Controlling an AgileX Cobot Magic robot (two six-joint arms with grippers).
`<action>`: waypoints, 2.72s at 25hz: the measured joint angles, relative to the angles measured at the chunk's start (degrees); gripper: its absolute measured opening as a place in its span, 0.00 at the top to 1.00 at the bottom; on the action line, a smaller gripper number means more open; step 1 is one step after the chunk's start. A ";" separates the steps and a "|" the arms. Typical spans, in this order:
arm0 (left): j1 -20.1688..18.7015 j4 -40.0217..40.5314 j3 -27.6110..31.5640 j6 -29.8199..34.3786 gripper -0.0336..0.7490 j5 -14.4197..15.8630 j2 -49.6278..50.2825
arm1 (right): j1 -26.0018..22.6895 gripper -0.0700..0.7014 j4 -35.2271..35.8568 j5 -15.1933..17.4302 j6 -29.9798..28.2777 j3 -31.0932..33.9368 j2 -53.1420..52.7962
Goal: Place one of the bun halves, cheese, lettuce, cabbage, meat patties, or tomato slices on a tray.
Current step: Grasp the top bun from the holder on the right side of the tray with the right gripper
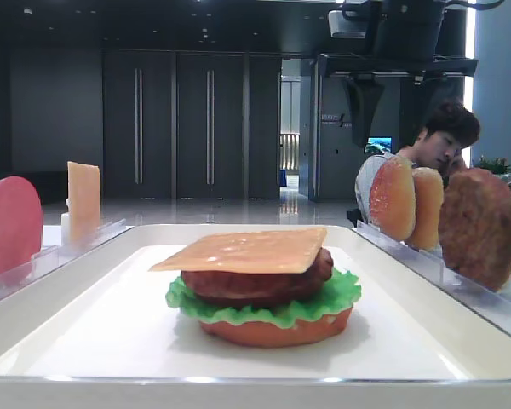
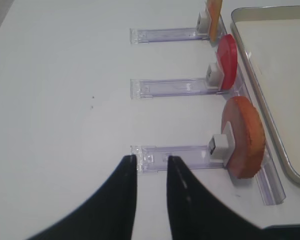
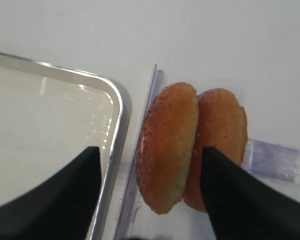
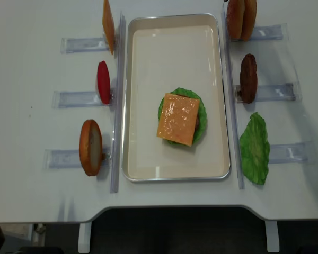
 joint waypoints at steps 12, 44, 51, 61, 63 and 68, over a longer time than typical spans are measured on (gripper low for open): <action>0.00 0.00 0.00 0.00 0.75 0.00 0.00 | 0.00 0.37 0.45 -0.12 0.05 0.00 1.01; 0.00 0.00 0.00 0.00 0.75 0.00 0.00 | -0.78 0.44 -2.44 5.17 2.88 -0.37 3.30; 0.00 -0.05 0.00 0.00 0.75 0.00 0.00 | -1.13 0.44 -2.25 5.37 3.00 -0.37 3.36; 0.00 -0.25 0.00 0.00 0.75 0.00 0.00 | -1.16 0.44 2.68 0.83 3.01 -0.37 3.36; 0.00 -0.30 0.00 0.00 0.75 0.00 0.00 | -1.16 0.44 2.94 0.17 3.01 -0.37 3.36; 0.00 -0.30 0.00 0.00 0.75 0.00 0.00 | -1.16 0.51 2.94 -0.90 3.01 -0.37 3.36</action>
